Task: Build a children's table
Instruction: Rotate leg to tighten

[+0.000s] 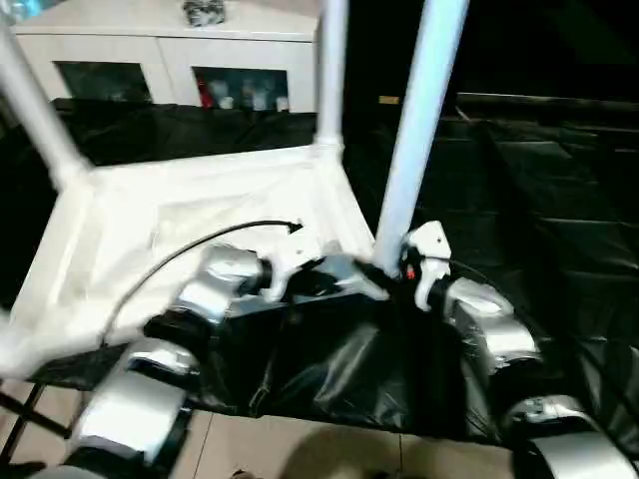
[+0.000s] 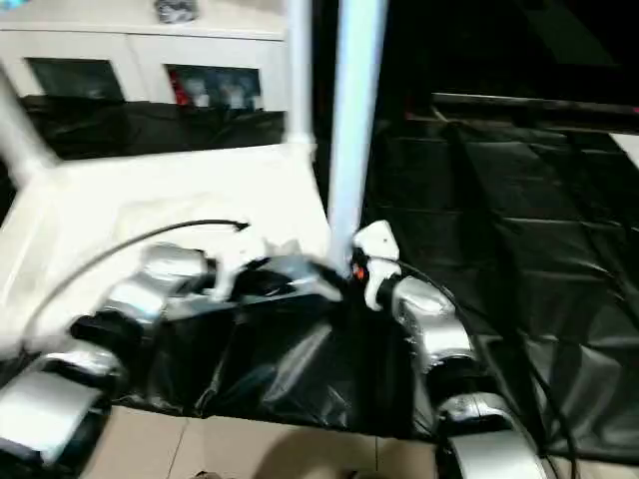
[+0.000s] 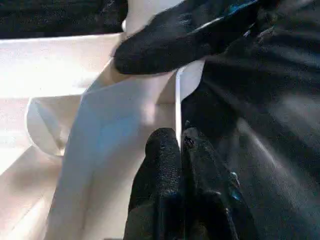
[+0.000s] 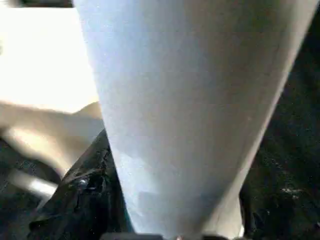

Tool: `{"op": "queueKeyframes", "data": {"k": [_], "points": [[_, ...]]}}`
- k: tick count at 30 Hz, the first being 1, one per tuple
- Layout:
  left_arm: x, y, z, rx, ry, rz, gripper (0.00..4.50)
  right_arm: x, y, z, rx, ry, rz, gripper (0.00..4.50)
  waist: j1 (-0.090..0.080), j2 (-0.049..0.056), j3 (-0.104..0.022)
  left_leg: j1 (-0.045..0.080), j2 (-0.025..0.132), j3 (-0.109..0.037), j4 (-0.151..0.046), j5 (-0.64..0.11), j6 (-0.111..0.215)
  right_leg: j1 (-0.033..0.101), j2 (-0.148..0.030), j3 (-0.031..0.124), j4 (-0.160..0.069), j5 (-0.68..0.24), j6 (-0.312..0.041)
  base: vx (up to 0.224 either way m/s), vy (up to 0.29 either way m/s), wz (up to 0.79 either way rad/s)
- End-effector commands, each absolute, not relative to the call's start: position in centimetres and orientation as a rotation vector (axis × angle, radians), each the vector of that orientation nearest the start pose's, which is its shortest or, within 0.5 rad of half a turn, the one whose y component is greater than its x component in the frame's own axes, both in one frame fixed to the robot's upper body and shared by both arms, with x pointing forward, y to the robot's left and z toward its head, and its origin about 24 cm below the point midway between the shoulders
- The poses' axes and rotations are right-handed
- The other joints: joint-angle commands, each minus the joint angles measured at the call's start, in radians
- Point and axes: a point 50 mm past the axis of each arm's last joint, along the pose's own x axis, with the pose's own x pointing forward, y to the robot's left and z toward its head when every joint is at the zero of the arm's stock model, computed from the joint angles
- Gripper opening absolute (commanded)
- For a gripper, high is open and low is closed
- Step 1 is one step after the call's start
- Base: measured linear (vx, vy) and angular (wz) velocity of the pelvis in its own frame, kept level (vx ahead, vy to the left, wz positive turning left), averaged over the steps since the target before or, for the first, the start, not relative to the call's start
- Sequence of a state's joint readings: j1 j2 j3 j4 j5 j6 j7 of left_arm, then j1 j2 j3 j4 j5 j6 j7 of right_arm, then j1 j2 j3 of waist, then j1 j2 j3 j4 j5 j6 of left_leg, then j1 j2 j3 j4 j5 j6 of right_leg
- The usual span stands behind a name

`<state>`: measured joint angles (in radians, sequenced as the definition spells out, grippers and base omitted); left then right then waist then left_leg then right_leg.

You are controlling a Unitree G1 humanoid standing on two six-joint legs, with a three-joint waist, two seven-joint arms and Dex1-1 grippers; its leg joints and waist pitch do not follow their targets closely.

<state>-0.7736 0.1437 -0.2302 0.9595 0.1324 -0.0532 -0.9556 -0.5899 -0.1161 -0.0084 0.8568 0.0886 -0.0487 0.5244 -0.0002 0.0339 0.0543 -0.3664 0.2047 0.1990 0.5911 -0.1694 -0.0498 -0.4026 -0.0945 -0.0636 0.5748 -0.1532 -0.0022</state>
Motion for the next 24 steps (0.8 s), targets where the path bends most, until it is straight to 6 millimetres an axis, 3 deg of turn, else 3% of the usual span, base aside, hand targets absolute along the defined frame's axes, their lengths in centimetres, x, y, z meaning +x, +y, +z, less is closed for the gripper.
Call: {"op": "queueKeyframes", "data": {"k": [1,4,6,11,16,18,19,24], "points": [[33.9,4.6,4.7,0.397,0.332,-1.243,0.0,33.5,-9.6,0.6,0.041,0.355,0.571,2.65,-0.011,-0.008,-0.055,0.024,0.015,-0.025,-0.081,-0.481,-0.005,0.017,-0.042,0.018,-0.098,-0.569,-0.153,0.0,0.0,0.0],[33.8,3.9,4.7,0.423,0.318,-1.243,0.0,34.1,-8.2,1.6,0.019,0.283,0.546,2.65,-0.018,-0.009,-0.055,0.025,0.012,-0.025,-0.078,-0.488,0.001,0.012,-0.043,0.016,-0.106,-0.596,-0.137,0.0,0.0,0.0],[33.8,3.8,4.7,0.43,0.314,-1.247,0.0,34.2,-8.0,2.0,0.016,0.258,0.546,3.2,-0.021,-0.007,-0.054,0.025,0.011,-0.025,-0.077,-0.496,0.006,0.011,-0.043,0.014,-0.11,-0.606,-0.131,0.0,0.0,0.0],[33.9,5.1,4.5,0.451,0.323,-1.242,0.0,34.4,-9.2,2.5,-0.03,0.203,0.563,3.52,-0.022,-0.007,-0.058,0.02,0.015,-0.026,-0.082,-0.493,0.013,0.015,-0.042,0.016,-0.103,-0.554,-0.148,0.0,0.0,0.0],[33.9,7.1,4.5,0.463,0.331,-1.274,0.0,33.9,-11.4,2.8,-0.042,0.188,0.688,4.02,-0.016,-0.006,-0.066,0.008,0.02,-0.019,-0.082,-0.421,0.041,0.03,-0.042,0.026,-0.082,-0.37,-0.217,0.0,0.0,0.0],[33.9,8.1,4.7,0.47,0.322,-1.302,0.0,33.4,-12.4,3.0,-0.082,0.188,0.773,4.21,-0.01,-0.008,-0.069,0.01,0.021,-0.012,-0.079,-0.386,0.057,0.031,-0.042,0.029,-0.078,-0.316,-0.238,0.0,0.0,0.0],[33.9,8.5,4.9,0.46,0.324,-1.324,0.0,33.1,-12.9,3.2,-0.096,0.185,0.828,4.21,-0.007,-0.008,-0.07,0.002,0.019,-0.012,-0.077,-0.353,0.068,0.042,-0.041,0.028,-0.071,-0.288,-0.247,0.0,0.0,0.0],[33.7,10.0,5.3,0.443,0.336,-1.388,0.0,32.1,-14.1,3.9,-0.102,0.179,1.023,4.21,0.018,-0.005,-0.075,0.002,0.024,-0.005,-0.069,-0.255,0.097,0.046,-0.04,0.027,-0.056,-0.182,-0.283,0.0,0.0,0.0]]}}
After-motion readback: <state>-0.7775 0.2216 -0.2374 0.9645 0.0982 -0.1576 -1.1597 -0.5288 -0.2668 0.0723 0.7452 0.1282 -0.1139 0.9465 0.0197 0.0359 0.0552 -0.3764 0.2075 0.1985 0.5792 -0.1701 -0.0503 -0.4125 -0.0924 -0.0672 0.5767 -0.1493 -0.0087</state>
